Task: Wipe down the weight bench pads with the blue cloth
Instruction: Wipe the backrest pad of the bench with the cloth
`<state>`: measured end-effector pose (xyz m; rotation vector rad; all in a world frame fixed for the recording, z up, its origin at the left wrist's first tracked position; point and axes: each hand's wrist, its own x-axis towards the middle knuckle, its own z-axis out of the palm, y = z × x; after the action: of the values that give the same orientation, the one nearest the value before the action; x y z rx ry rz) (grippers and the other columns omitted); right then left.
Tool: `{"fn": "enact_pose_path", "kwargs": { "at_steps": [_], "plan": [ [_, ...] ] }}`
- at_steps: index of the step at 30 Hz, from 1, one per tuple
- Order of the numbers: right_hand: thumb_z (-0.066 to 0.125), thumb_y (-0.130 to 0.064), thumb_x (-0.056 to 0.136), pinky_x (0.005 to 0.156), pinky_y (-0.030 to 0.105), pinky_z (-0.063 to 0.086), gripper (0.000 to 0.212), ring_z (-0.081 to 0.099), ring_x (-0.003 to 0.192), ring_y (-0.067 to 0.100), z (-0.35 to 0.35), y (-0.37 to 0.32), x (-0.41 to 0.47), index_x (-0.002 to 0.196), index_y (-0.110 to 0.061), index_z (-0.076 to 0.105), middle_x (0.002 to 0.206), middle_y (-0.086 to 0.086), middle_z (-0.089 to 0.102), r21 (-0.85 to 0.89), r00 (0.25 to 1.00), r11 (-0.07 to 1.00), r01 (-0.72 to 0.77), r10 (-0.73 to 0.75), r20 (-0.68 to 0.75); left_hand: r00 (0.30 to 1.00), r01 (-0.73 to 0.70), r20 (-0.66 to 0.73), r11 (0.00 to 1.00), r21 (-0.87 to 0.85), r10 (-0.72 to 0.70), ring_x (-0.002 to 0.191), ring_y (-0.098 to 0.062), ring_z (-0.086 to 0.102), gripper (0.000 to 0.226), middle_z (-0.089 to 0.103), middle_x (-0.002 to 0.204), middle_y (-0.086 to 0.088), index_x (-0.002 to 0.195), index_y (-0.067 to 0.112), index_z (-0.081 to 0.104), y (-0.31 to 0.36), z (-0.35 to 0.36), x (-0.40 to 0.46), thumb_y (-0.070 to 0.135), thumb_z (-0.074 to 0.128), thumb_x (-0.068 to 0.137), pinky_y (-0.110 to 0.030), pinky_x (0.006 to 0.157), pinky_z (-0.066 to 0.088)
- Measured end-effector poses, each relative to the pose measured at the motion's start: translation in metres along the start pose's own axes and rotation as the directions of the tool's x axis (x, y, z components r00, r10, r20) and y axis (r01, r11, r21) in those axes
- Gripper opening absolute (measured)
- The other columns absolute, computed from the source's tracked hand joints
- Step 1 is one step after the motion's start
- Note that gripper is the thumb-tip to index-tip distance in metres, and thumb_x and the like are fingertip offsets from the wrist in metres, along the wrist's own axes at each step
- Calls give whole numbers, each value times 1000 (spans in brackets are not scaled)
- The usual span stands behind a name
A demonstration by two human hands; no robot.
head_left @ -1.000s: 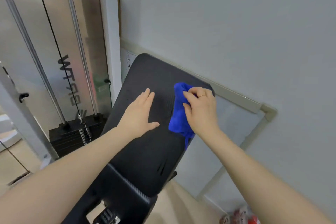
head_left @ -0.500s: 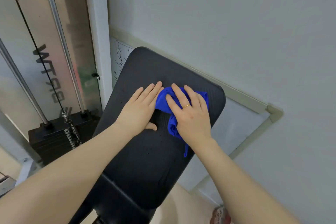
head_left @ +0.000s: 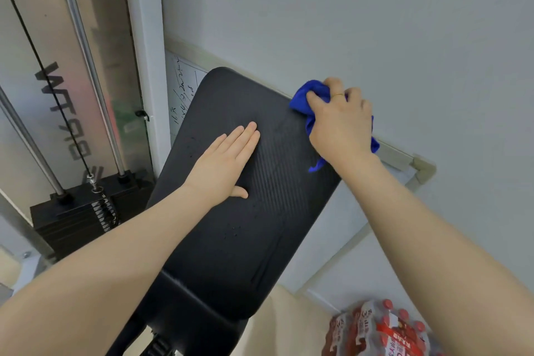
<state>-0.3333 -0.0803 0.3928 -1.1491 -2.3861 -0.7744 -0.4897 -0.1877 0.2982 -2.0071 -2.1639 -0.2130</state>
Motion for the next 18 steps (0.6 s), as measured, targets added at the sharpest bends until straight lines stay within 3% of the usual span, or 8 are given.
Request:
{"fn": "enact_pose_path", "kwargs": {
  "at_steps": [4,7,11,12,15,18],
  "plan": [
    [62,-9,59,59,34,36,42,54,80,34,14,-15,-35,101,-14,66,119,11,59,4,985,991,134,-133,-109,1000,8,1,1000,-16,-8,146,-22,-8,117,-18,157,-5,146,11,-15,2,-1,0,50,68,73,-34,118,0],
    [65,-11,58,58,35,37,45,52,79,33,29,-31,-81,103,-14,65,121,11,55,49,961,960,275,-274,-32,1000,8,1,999,-38,-7,147,-22,-7,116,-18,157,-5,147,11,-13,3,-2,-1,47,70,73,-34,118,1],
    [68,-19,61,59,35,41,39,55,79,30,21,-21,-94,100,-17,67,118,7,58,-98,797,791,604,-595,104,1000,23,8,999,-24,-23,147,-22,-6,117,-18,157,-5,147,11,-13,4,-4,-2,47,70,73,-34,119,2],
    [67,-19,62,59,34,42,37,57,80,30,15,-12,-80,99,-18,68,117,7,60,-141,802,790,597,-588,102,1000,29,13,999,-18,-29,147,-22,-7,117,-19,157,-5,146,11,-14,4,-4,-2,47,70,73,-34,119,2],
    [64,-12,61,63,35,43,42,57,81,34,3,8,-34,102,-19,68,116,10,62,-153,925,916,371,-379,-22,999,40,28,999,2,-40,147,-24,-5,117,-18,157,-6,146,10,-14,8,-6,-1,48,70,73,-35,119,5],
    [60,-10,60,63,37,41,41,55,83,33,6,-2,-30,99,-21,68,115,8,61,-156,959,950,272,-281,-38,997,67,41,998,8,-67,147,-24,-5,117,-17,157,-7,146,10,-13,11,-8,-2,46,71,73,-35,119,6]
  ]
}}
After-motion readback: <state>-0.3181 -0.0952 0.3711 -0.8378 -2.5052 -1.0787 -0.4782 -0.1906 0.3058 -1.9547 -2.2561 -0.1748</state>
